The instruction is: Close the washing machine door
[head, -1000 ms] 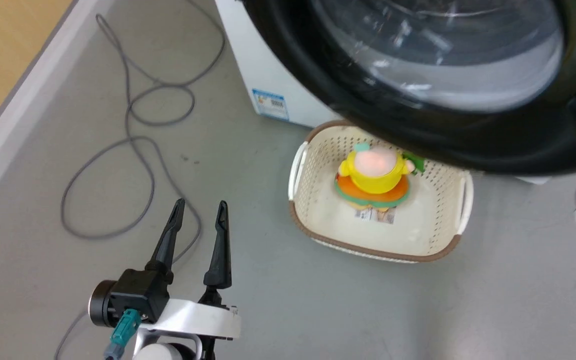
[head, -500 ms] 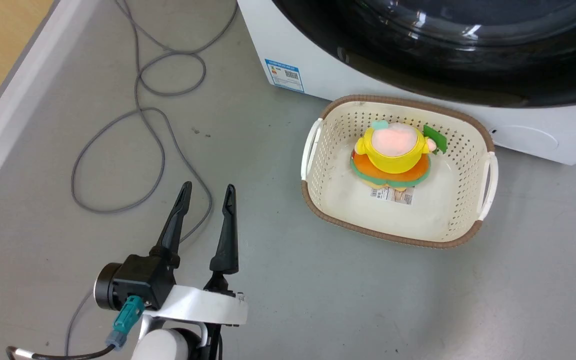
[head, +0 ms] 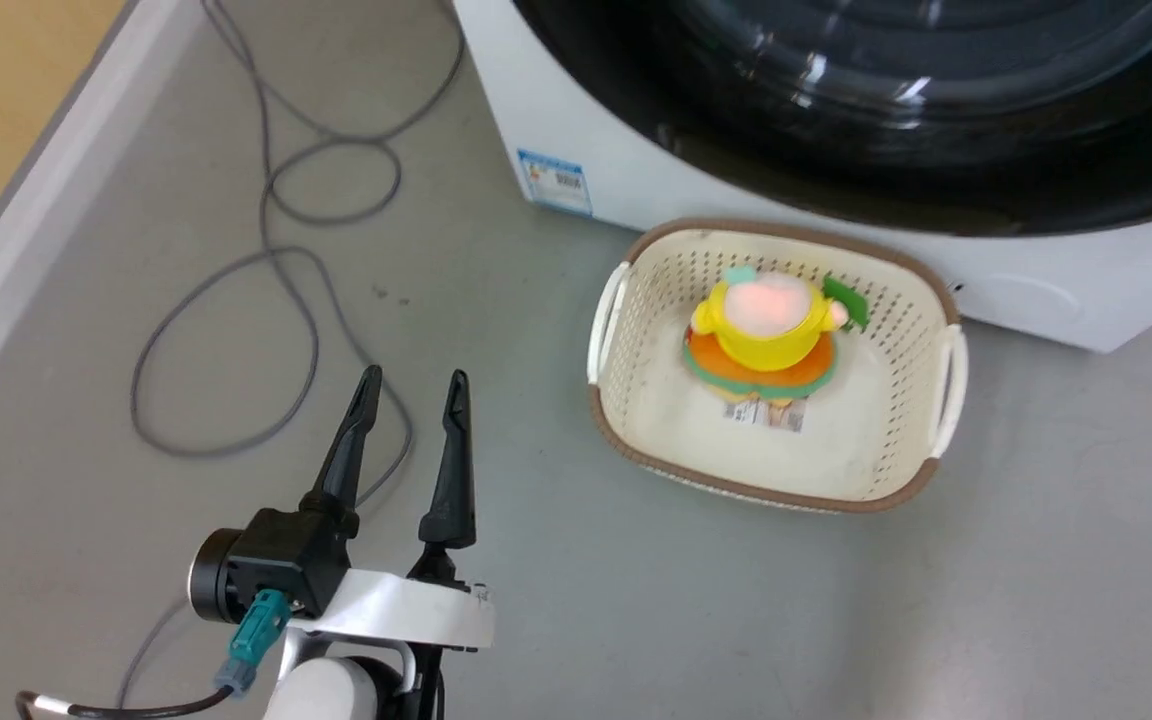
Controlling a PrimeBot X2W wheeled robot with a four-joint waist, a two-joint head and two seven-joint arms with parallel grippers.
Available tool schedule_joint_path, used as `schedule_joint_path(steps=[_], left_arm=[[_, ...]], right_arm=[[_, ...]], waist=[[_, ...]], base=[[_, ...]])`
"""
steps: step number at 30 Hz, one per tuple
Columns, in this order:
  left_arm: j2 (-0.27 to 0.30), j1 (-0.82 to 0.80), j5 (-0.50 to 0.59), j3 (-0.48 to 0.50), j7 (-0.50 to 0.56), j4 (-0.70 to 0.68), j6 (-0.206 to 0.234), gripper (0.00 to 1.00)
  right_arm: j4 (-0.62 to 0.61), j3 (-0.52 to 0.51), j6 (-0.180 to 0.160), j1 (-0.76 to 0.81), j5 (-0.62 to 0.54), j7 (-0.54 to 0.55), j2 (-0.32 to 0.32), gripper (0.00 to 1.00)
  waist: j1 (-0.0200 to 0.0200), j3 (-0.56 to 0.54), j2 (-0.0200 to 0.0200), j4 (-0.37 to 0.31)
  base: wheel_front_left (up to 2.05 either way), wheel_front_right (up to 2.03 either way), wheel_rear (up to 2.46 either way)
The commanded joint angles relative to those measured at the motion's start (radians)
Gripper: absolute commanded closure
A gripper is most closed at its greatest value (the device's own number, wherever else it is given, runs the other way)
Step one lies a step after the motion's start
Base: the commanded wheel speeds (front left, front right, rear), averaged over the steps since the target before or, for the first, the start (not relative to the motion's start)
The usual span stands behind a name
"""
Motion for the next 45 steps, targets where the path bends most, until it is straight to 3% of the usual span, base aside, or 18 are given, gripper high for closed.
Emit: schedule_joint_path(steps=[1,7,15,23,33,34,35,36,37,45], left_arm=[[-0.001,-0.009,0.004,0.003,-0.004,0.004,-0.001,0.00],[-0.001,0.017,0.021,0.025,-0.004,0.026,-0.014,0.00],[-0.001,0.071,0.037,0.062,-0.004,0.061,-0.033,0.00],[-0.001,0.108,0.044,0.090,-0.004,0.089,-0.046,0.00],[-0.001,0.140,0.053,0.101,-0.004,0.109,-0.059,0.00],[-0.001,0.143,0.054,0.101,-0.004,0.112,-0.060,0.00],[-0.001,0.145,0.055,0.100,-0.004,0.115,-0.062,0.00],[-0.001,0.147,0.056,0.099,-0.004,0.117,-0.064,0.00],[-0.001,0.149,0.057,0.097,-0.004,0.120,-0.065,0.00],[-0.001,0.164,0.067,0.090,-0.004,0.132,-0.068,0.00]], right_arm=[[0.000,0.003,-0.008,0.018,0.012,-0.015,-0.003,1.00],[-0.062,0.062,-0.008,0.163,0.036,-0.093,0.026,1.00],[-0.233,0.017,-0.008,0.410,-0.015,-0.148,0.103,1.00],[-0.490,-0.164,-0.008,0.717,-0.218,-0.150,0.274,1.00],[-0.687,-0.334,-0.008,0.913,-0.397,-0.075,0.486,1.00],[-0.696,-0.346,-0.008,0.925,-0.409,-0.070,0.505,0.69],[-0.702,-0.358,-0.008,0.934,-0.422,-0.065,0.520,0.51],[-0.705,-0.370,-0.008,0.943,-0.430,-0.062,0.533,0.19],[-0.703,-0.378,-0.008,0.952,-0.432,-0.058,0.544,0.00],[-0.647,-0.391,-0.008,0.995,-0.436,-0.061,0.573,0.00]], waist=[[-0.0001,-0.027,0.0000,-0.014],[-0.0001,-0.130,0.0000,-0.057],[-0.0001,-0.245,0.0000,-0.120],[-0.0001,-0.304,0.0000,-0.175],[-0.0001,-0.325,0.0000,-0.204],[-0.0001,-0.326,0.0000,-0.205],[-0.0001,-0.326,0.0000,-0.206],[-0.0001,-0.327,0.0000,-0.206],[-0.0001,-0.329,0.0000,-0.207],[-0.0001,-0.344,0.0000,-0.205]], base=[[0.00,0.00,0.00],[0.00,0.00,0.00],[0.00,0.00,0.00],[0.00,0.00,0.00],[0.00,0.00,0.00],[0.00,0.00,0.00],[0.00,0.00,0.00],[0.00,0.00,0.00],[0.00,0.00,0.00],[0.00,0.00,0.00]])
